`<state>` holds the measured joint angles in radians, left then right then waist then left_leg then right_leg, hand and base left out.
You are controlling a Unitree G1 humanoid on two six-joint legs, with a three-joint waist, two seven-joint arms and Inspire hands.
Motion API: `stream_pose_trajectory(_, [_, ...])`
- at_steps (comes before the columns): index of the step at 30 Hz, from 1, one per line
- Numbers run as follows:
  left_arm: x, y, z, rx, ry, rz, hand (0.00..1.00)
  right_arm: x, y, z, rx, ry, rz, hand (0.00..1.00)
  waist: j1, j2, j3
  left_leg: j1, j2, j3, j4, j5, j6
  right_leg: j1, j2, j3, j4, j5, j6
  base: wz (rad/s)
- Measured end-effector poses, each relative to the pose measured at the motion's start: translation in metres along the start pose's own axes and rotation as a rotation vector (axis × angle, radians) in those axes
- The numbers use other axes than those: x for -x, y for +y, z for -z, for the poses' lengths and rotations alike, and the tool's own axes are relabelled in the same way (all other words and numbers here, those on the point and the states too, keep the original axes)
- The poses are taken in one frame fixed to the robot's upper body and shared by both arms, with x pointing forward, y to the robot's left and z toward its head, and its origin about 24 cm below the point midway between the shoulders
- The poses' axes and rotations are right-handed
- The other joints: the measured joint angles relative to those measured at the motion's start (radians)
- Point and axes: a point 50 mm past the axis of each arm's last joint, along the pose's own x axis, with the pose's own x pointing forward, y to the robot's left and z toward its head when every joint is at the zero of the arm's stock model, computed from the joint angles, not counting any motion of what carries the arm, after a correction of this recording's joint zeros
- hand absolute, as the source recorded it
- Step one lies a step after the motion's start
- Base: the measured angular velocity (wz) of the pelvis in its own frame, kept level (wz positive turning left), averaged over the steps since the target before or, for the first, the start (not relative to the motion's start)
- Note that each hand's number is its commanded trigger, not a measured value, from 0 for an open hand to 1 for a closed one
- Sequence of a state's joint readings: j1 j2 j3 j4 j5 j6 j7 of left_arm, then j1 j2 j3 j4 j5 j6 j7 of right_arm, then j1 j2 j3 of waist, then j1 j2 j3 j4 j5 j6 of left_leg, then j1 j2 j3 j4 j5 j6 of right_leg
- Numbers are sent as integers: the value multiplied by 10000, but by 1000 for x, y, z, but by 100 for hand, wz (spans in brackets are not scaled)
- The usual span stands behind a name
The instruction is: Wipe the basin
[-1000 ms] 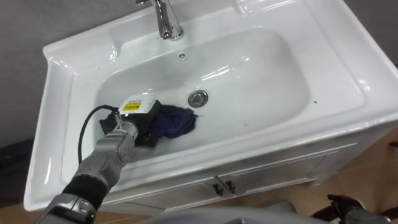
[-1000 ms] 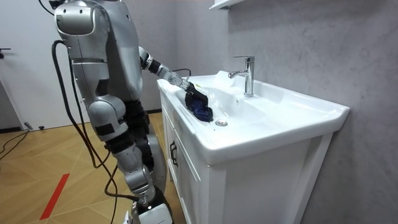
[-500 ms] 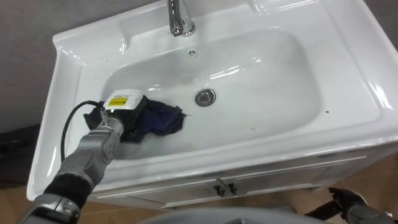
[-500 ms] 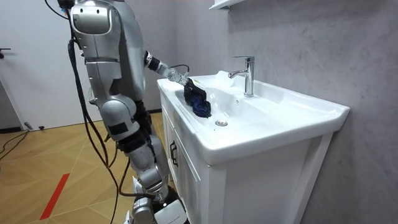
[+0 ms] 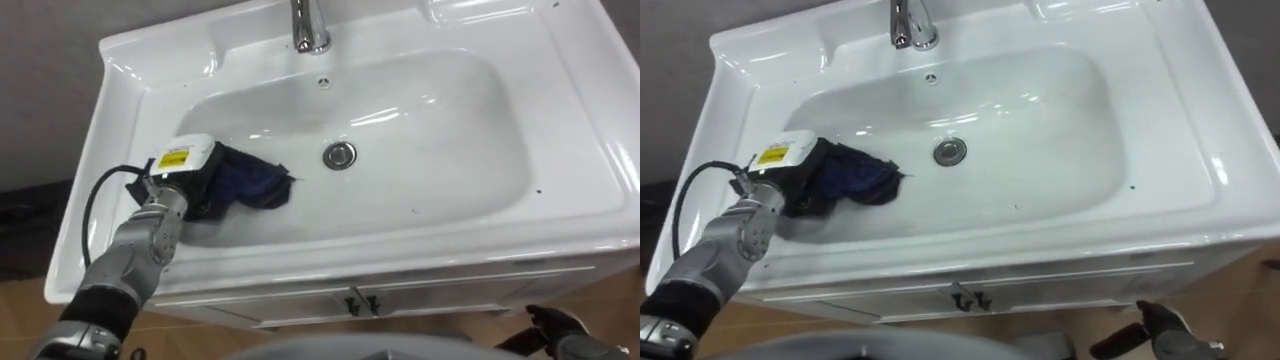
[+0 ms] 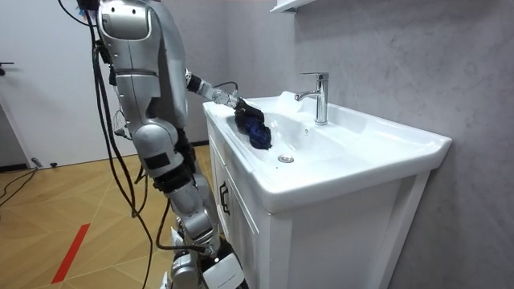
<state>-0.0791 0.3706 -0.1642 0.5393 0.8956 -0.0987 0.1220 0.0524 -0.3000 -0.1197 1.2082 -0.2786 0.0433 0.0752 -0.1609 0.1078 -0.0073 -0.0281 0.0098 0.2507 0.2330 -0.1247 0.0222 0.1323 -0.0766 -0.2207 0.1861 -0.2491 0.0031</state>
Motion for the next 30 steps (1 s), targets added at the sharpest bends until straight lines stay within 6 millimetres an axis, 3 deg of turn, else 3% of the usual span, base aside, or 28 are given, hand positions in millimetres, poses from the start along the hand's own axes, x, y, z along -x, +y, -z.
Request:
stream_pose_trajectory(2, [-1, 15, 0, 173, -55, -908, 100, 0, 3, 3, -127, 56, -69, 0, 256, -109, -26, -97, -4, -126, 72, 0, 0, -19, 7, -67, -9, 0, -1, 15])
stream_pose_trajectory(4, [-1, 34, -1, 298, -138, -1992, 100, 0, 4, 3, -308, 20, -73, 0, 513, -216, 18, -168, -8, -190, 93, 0, 0, -40, 30, -90, -23, 1, 3, 14])
stream_pose_trajectory(5, [-1, 45, 0, 354, -137, -2659, 100, 0, 7, 4, -446, 92, -90, 0, 614, -297, -4, -188, -25, -249, 90, -1, -1, -27, 39, -93, -62, 9, 16, 18])
stream_pose_trajectory(11, [10, 86, 15, 806, 510, -5755, 100, 2, 20, 16, -959, 290, -345, 0, 752, -351, -12, -177, -92, -467, 61, -2, 0, 110, 42, -167, -179, 42, 61, 7])
stream_pose_trajectory(21, [19, 107, 14, 1061, 449, -7918, 100, 3, 24, 24, -1278, 615, -640, 0, 889, -411, 92, -206, -80, -468, 58, -33, -37, 82, 58, -159, -200, 42, 60, 0])
stream_pose_trajectory(30, [24, 109, 25, 1421, 951, -8152, 100, 3, 25, 28, -1259, 715, -887, 0, 1021, -293, 21, -102, -79, -461, 96, -120, -73, 223, 47, -256, -182, 48, 51, 0])
